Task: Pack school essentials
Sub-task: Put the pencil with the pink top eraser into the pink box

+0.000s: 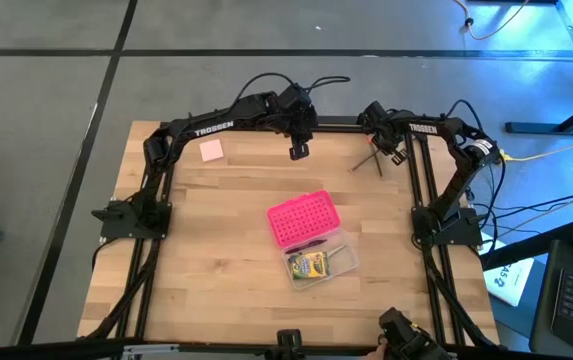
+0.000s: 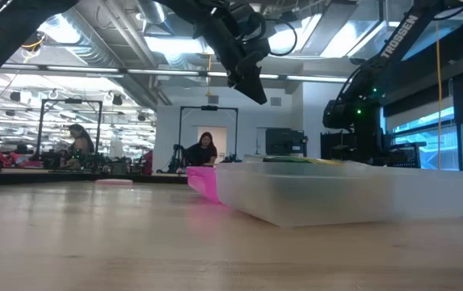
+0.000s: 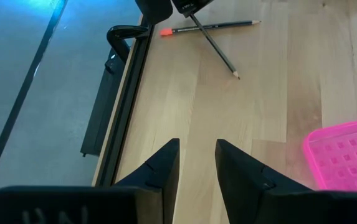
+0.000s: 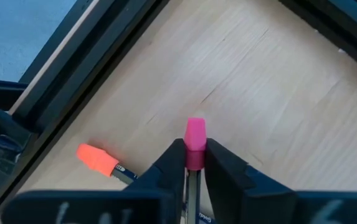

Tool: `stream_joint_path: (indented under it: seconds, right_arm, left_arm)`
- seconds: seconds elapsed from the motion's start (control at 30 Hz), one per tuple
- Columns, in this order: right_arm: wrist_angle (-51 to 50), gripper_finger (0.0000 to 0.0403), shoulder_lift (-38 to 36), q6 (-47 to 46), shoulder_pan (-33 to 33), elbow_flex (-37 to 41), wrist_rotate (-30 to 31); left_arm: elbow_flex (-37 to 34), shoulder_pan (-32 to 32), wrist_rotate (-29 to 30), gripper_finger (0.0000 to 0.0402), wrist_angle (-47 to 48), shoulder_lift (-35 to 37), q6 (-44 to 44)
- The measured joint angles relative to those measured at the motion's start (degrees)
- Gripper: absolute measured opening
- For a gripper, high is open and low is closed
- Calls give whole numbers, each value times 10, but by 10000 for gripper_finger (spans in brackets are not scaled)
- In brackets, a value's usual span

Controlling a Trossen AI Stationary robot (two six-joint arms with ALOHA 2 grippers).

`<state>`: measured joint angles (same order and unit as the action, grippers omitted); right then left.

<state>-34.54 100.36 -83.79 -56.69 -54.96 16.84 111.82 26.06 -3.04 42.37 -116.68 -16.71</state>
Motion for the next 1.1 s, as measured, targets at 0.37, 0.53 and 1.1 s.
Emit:
stream_joint_path:
  seconds: [0.37,0.53,1.1]
  right_arm:
    - [-4,54,0,2,0,0,0]
    - [-25,55,0,3,0,0,-9]
    - [-61,60,0,91,0,0,-14]
  left_arm:
    - [0,0,0,96,0,0,0]
    - [0,0,0,96,0,0,0]
    - [0,0,0,96,0,0,0]
